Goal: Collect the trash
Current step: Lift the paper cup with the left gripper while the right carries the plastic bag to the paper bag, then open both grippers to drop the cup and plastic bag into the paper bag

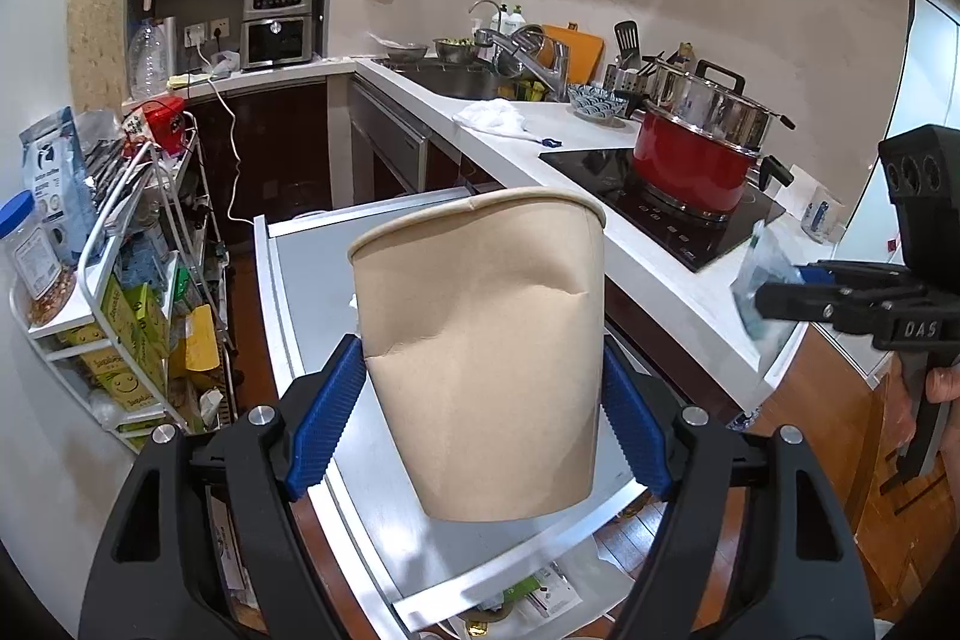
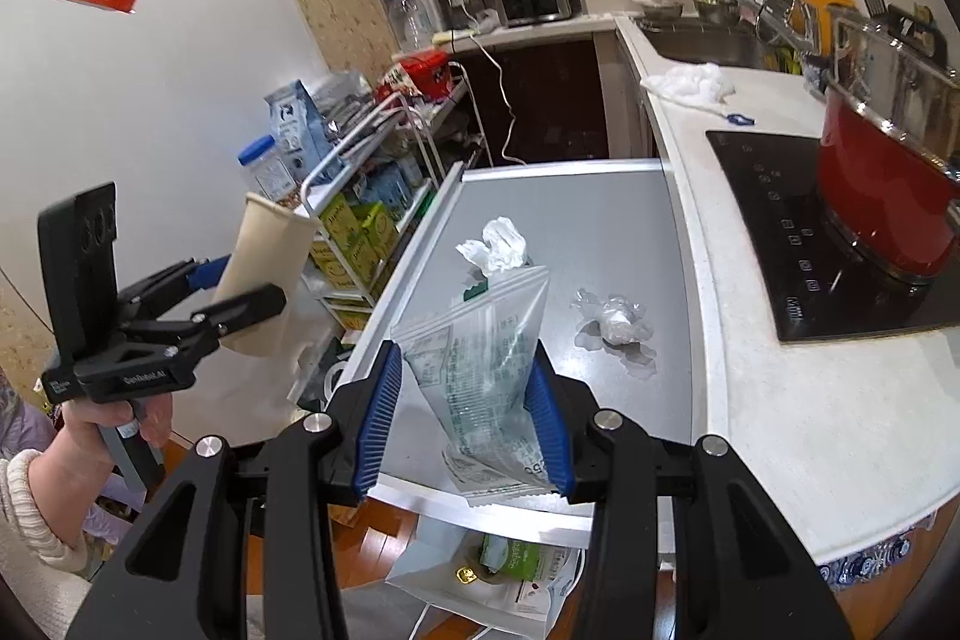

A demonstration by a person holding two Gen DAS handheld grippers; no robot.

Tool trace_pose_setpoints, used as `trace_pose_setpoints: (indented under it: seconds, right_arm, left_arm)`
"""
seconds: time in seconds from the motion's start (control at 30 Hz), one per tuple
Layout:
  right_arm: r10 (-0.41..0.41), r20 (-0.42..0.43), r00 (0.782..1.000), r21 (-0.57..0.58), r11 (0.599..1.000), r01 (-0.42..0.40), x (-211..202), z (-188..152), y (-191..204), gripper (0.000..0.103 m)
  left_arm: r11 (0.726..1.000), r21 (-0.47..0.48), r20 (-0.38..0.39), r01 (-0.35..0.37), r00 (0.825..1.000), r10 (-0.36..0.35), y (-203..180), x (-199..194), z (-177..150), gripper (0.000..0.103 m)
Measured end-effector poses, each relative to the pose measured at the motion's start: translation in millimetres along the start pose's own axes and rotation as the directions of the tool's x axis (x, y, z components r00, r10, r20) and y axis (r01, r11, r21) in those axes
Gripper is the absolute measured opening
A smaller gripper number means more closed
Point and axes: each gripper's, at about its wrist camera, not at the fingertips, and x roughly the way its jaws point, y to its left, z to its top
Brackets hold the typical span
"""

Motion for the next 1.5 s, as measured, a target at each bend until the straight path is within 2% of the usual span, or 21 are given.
trace_pose_setpoints:
  seconds: [0.2,0.37,0.53,0.67,0.77,0.97,1.07,1.23,1.4,1.5]
  right_arm:
    - [0.048,-0.005,0.999,-0.005,0.999,-0.048,-20,-16,6,0.042]
    - [0.072,-0.088,0.994,-0.004,0.997,-0.073,-19,-44,9,0.042]
    - [0.112,-0.193,0.975,0.057,0.993,-0.103,-4,-82,6,0.042]
    - [0.127,-0.291,0.948,0.1,0.99,-0.102,17,-116,2,0.042]
    - [0.123,-0.355,0.927,0.119,0.989,-0.085,35,-141,-2,0.042]
    - [0.076,-0.449,0.89,0.109,0.994,-0.031,82,-177,-7,0.042]
    - [0.044,-0.476,0.878,0.093,0.996,0.001,110,-187,-11,0.042]
    - [0.03,-0.485,0.874,0.109,0.994,0.026,133,-189,-18,0.042]
    - [0.01,-0.482,0.876,0.107,0.993,0.047,142,-186,-20,0.045]
    - [0.011,-0.485,0.874,0.124,0.991,0.056,145,-184,-23,0.052]
  left_arm:
    - [1.0,0.006,-0.014,-0.005,1.0,0.005,-12,-16,-19,0.077]
    - [0.999,0.039,-0.07,0.017,0.997,-0.015,-25,-23,-44,0.077]
    - [0.995,0.075,-0.175,0.065,0.983,-0.051,-42,-22,-79,0.077]
    - [0.99,0.106,-0.274,0.09,0.96,-0.058,-55,-13,-110,0.077]
    - [0.984,0.134,-0.362,0.114,0.93,-0.059,-63,3,-137,0.077]
    - [0.981,0.142,-0.538,0.136,0.842,-0.039,-63,59,-194,0.077]
    - [0.978,0.168,-0.579,0.121,0.815,-0.002,-65,87,-211,0.077]
    - [0.977,0.182,-0.604,0.111,0.797,0.022,-61,109,-221,0.077]
    - [0.976,0.192,-0.608,0.101,0.793,0.038,-58,121,-218,0.078]
    - [0.975,0.19,-0.632,0.112,0.774,0.034,-62,122,-220,0.079]
